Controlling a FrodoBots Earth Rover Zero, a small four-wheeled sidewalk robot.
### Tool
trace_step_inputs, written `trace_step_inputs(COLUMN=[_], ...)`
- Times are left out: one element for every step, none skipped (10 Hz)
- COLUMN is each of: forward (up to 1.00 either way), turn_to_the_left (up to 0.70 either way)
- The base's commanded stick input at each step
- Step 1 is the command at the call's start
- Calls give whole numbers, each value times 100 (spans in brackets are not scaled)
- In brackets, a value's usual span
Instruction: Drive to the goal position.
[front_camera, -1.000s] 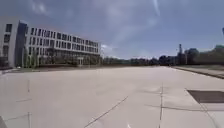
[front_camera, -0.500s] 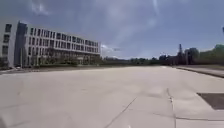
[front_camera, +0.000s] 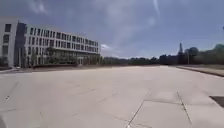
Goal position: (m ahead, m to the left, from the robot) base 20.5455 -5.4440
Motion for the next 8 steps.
trace_step_inputs(forward=[69, 69, 69, 69, 69, 69, 69, 69], turn_to_the_left=[0, 0, 0, 0, 0, 0, 0, 0])
